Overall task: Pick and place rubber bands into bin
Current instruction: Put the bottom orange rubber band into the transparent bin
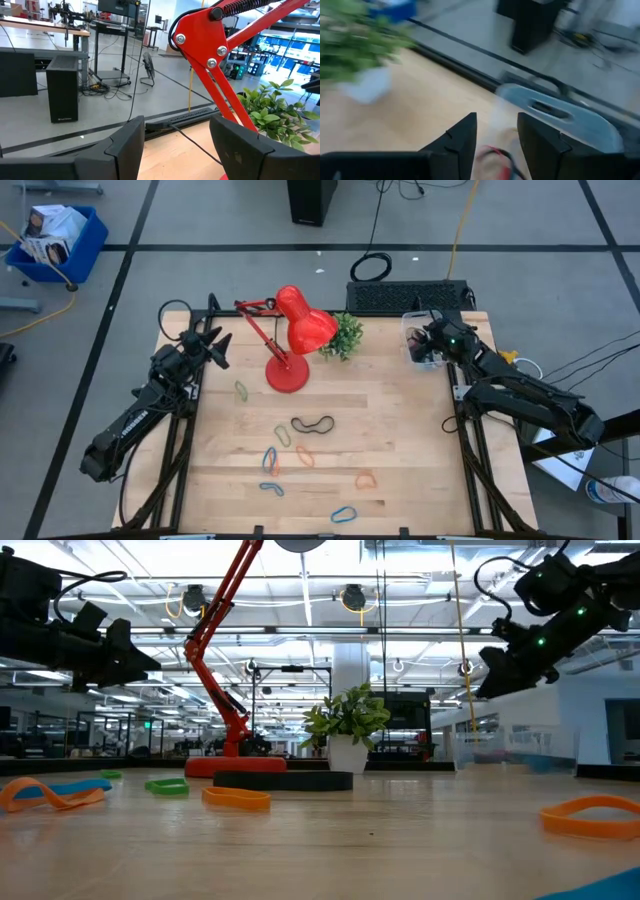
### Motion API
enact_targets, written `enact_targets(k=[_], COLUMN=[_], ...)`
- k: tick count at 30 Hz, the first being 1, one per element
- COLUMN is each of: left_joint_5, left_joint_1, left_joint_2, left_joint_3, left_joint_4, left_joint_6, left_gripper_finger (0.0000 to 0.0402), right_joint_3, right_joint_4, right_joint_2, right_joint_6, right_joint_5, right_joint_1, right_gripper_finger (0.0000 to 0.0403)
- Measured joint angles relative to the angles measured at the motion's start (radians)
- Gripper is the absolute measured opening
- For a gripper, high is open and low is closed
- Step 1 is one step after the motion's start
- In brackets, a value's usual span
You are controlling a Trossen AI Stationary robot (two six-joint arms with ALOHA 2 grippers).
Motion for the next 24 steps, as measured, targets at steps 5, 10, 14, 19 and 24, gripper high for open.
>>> enact_targets(k=[5,10,14,19,24], left_joint_5=[-0.001,-0.007,-0.008,-0.008,-0.009], left_joint_1=[0.0,0.0,0.0,0.0,0.0], left_joint_2=[0.0,0.0,0.0,0.0,0.0], left_joint_3=[0.0,0.0,0.0,0.0,0.0], left_joint_4=[0.0,0.0,0.0,0.0,0.0], left_joint_6=[0.0,0.0,0.0,0.0,-0.009], left_gripper_finger=[0.023,0.023,0.023,0.023,0.023], right_joint_3=[0.0,0.0,0.0,0.0,0.023], right_joint_4=[0.079,0.191,0.271,0.372,0.401], right_joint_2=[-0.036,-0.05,-0.044,-0.011,0.054], right_joint_6=[0.025,-0.002,0.018,-0.007,-0.01], right_joint_5=[-0.098,-0.562,-0.644,-0.614,-0.458], right_joint_1=[0.041,0.13,0.273,0.467,0.656], right_gripper_finger=[0.0133,0.0125,0.0109,0.0081,0.006])
